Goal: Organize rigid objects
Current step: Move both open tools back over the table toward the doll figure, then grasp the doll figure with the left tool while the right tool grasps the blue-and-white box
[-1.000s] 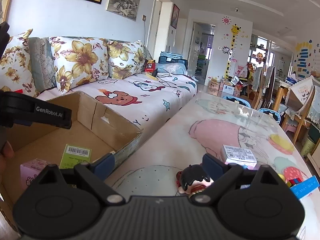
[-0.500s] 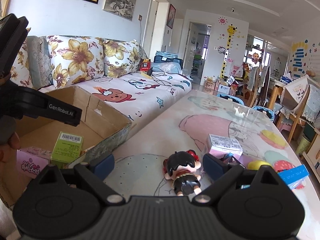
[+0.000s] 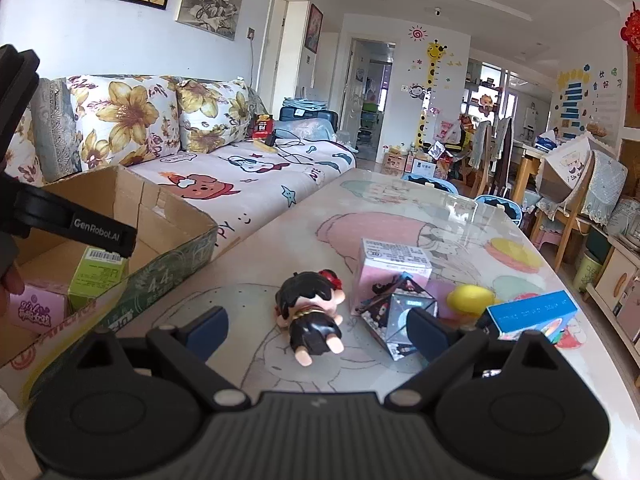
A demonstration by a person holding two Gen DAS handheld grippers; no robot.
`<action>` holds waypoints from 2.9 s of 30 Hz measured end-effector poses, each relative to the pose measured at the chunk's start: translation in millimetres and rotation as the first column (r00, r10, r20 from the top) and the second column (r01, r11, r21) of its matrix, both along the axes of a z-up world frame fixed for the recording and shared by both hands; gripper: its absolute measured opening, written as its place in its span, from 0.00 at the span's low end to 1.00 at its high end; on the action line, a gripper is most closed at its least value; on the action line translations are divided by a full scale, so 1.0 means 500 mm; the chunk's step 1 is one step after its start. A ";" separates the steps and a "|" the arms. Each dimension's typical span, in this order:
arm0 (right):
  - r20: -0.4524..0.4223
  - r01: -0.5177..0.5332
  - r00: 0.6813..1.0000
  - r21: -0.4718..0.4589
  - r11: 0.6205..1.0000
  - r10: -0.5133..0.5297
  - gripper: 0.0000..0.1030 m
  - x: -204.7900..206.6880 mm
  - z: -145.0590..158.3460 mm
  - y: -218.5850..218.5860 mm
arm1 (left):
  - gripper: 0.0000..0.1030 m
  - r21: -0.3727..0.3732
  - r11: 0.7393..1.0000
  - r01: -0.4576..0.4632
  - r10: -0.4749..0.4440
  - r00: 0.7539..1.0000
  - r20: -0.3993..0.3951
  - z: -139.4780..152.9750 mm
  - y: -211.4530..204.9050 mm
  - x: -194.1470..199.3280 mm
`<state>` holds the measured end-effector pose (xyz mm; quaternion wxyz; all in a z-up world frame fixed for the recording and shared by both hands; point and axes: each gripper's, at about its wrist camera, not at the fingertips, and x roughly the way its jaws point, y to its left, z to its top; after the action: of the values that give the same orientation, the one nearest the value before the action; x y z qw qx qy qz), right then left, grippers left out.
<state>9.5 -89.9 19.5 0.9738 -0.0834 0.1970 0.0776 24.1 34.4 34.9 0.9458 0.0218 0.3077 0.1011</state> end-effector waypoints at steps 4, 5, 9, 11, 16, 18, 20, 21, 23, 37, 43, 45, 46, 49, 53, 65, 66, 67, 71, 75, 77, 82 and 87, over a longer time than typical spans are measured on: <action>0.010 0.017 1.000 0.005 1.000 -0.017 0.93 -0.006 0.003 -0.023 | 1.00 0.030 0.999 0.038 -0.038 0.999 -0.002 -0.004 -0.010 -0.001; 0.011 0.021 1.000 0.008 1.000 -0.021 0.93 -0.007 0.004 -0.028 | 1.00 0.038 0.998 0.047 -0.047 0.999 -0.001 -0.006 -0.016 -0.004; 0.020 0.035 0.999 0.009 0.999 -0.035 0.93 -0.013 0.006 -0.048 | 1.00 0.057 0.995 0.079 -0.079 0.997 -0.006 -0.013 -0.030 -0.004; 0.024 0.045 0.999 0.010 0.999 -0.046 0.93 -0.014 0.007 -0.058 | 1.00 0.064 0.993 0.095 -0.095 0.995 -0.009 -0.017 -0.039 -0.003; 0.034 0.079 0.996 0.015 0.997 -0.080 0.93 -0.015 0.010 -0.092 | 1.00 0.072 0.990 0.125 -0.124 0.992 -0.007 -0.021 -0.052 -0.007; 0.035 0.095 0.995 0.022 0.995 -0.096 0.93 -0.015 0.011 -0.108 | 1.00 0.074 0.988 0.133 -0.133 0.991 -0.005 -0.023 -0.057 -0.007; 0.034 0.111 0.993 0.029 0.993 -0.112 0.93 -0.015 0.011 -0.125 | 1.00 0.075 0.987 0.144 -0.144 0.990 -0.006 -0.023 -0.060 -0.008; 0.034 0.118 0.992 0.029 0.993 -0.119 0.93 -0.015 0.011 -0.131 | 1.00 0.075 0.986 0.148 -0.148 0.989 -0.006 -0.024 -0.063 -0.009; 0.032 0.133 0.990 0.029 0.991 -0.134 0.93 -0.017 0.008 -0.143 | 1.00 0.076 0.984 0.161 -0.161 0.987 -0.008 -0.023 -0.067 -0.010; 0.024 0.210 0.977 0.026 0.977 -0.210 0.96 -0.007 -0.003 -0.225 | 1.00 0.082 0.970 0.228 -0.228 0.974 -0.007 -0.027 -0.084 -0.018; -0.002 0.226 0.974 0.035 0.973 -0.226 0.96 0.009 -0.015 -0.246 | 1.00 0.084 0.962 0.260 -0.261 0.965 0.002 -0.028 -0.084 -0.018; -0.015 0.231 0.973 0.042 0.972 -0.230 0.96 0.015 -0.021 -0.253 | 1.00 0.087 0.959 0.271 -0.272 0.962 0.001 -0.030 -0.086 -0.017; -0.018 0.233 0.972 0.042 0.972 -0.232 0.96 0.019 -0.023 -0.256 | 1.00 0.087 0.957 0.276 -0.277 0.961 0.002 -0.030 -0.086 -0.017; -0.021 0.229 0.973 0.050 0.972 -0.228 0.98 0.029 -0.024 -0.259 | 1.00 0.087 0.955 0.285 -0.286 0.958 0.005 -0.030 -0.087 -0.016; -0.031 0.222 0.975 0.109 0.969 -0.220 0.99 0.044 -0.019 -0.269 | 1.00 0.083 0.950 0.300 -0.302 0.953 0.010 -0.029 -0.085 -0.010; -0.180 0.281 0.959 0.488 0.826 -0.220 0.99 0.103 -0.015 -0.313 | 1.00 0.104 0.935 0.340 -0.341 0.940 -0.010 -0.043 -0.095 -0.008; -0.189 0.290 0.956 0.506 0.812 -0.224 0.99 0.106 -0.016 -0.315 | 1.00 0.105 0.934 0.340 -0.341 0.940 -0.010 -0.044 -0.096 -0.008; -0.200 0.302 0.953 0.521 0.799 -0.229 0.99 0.110 -0.017 -0.319 | 1.00 0.106 0.934 0.340 -0.341 0.940 -0.010 -0.045 -0.096 -0.007; -0.223 0.341 0.939 0.514 0.787 -0.260 0.97 0.116 -0.025 -0.326 | 1.00 0.085 0.941 0.328 -0.329 0.944 -0.001 -0.041 -0.093 -0.004; -0.222 0.328 0.943 0.517 0.791 -0.246 0.87 0.110 -0.027 -0.338 | 1.00 0.061 0.949 0.310 -0.312 0.950 0.022 -0.037 -0.097 0.000; -0.219 0.322 0.945 0.506 0.800 -0.241 0.81 0.104 -0.024 -0.342 | 1.00 0.044 0.957 0.287 -0.288 0.957 0.021 -0.039 -0.094 0.010; -0.189 0.288 0.956 0.438 0.852 -0.226 0.75 0.090 -0.012 -0.341 | 1.00 -0.052 0.973 0.224 -0.224 0.975 0.006 -0.043 -0.078 0.044; -0.163 0.259 0.962 0.304 0.917 -0.218 0.70 0.083 -0.005 -0.314 | 1.00 -0.128 0.972 0.198 -0.200 0.980 -0.001 -0.044 -0.077 0.073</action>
<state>51.1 -247.1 17.2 0.9620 0.1065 0.2512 -0.0056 60.9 -4.3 12.9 0.9485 -0.0070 0.3164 -0.0141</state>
